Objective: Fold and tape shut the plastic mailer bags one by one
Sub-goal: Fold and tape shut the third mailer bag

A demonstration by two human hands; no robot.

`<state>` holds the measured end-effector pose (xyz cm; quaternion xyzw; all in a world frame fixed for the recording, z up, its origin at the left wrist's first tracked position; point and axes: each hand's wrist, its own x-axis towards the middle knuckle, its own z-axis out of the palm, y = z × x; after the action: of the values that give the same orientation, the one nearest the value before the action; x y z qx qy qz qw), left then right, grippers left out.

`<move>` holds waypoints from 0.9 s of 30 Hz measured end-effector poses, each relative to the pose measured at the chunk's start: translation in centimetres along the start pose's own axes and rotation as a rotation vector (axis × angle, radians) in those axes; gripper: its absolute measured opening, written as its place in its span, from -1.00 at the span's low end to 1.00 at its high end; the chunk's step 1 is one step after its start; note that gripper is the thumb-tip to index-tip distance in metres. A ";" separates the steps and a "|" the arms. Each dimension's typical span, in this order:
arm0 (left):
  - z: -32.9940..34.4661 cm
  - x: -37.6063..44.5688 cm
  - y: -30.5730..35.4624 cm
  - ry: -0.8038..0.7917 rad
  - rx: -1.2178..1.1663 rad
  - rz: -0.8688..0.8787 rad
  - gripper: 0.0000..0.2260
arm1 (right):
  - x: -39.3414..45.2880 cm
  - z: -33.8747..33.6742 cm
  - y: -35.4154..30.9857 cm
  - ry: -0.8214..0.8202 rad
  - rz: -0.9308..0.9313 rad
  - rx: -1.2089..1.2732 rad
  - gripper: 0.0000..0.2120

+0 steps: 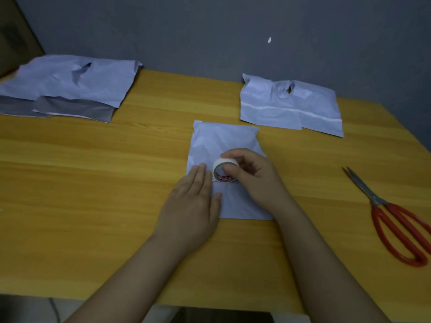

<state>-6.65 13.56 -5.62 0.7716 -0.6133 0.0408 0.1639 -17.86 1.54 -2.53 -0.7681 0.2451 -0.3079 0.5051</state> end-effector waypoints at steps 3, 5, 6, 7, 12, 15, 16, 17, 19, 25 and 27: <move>-0.2 0.0 0.1 -0.006 0.009 -0.001 -0.49 | -0.1 -0.1 0.3 -0.024 -0.013 -0.044 -0.79; -0.3 0.0 0.1 -0.005 0.016 0.000 -0.50 | -0.2 -0.1 0.5 -0.035 -0.017 -0.061 -0.75; -0.2 -0.1 0.0 0.000 0.022 0.001 -0.50 | -0.2 0.0 0.5 -0.039 -0.018 -0.068 -0.72; -0.1 -0.1 0.0 0.001 0.024 0.000 -0.49 | -0.3 0.0 0.6 -0.040 -0.018 -0.078 -0.69; 0.0 -0.2 0.0 -0.015 0.040 -0.019 -0.48 | -0.6 -0.3 0.5 -0.027 -0.039 -0.164 -0.62; 0.1 -0.2 0.0 -0.010 0.027 -0.017 -0.46 | -0.8 -0.4 0.5 -0.004 -0.056 -0.196 -0.65; 0.1 -0.2 0.0 -0.009 0.026 -0.014 -0.46 | -0.9 -0.4 0.6 0.006 -0.059 -0.205 -0.66; 0.1 -0.2 0.0 -0.010 0.027 -0.011 -0.46 | -0.9 -0.4 0.7 0.015 -0.061 -0.215 -0.67; 0.1 -0.3 0.1 -0.026 0.030 -0.008 -0.44 | -0.9 -0.3 0.8 0.034 -0.071 -0.239 -0.68; -0.6 -0.2 0.3 -0.076 -0.037 -0.025 -0.25 | -0.8 -0.2 1.0 0.055 -0.098 -0.277 -0.70; -0.7 -0.2 0.3 -0.065 -0.042 -0.033 -0.26 | -0.7 -0.2 1.0 0.055 -0.109 -0.299 -0.70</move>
<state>-6.93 13.84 -4.95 0.7789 -0.6062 0.0002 0.1607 -18.61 1.51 -3.59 -0.8382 0.2596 -0.3158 0.3610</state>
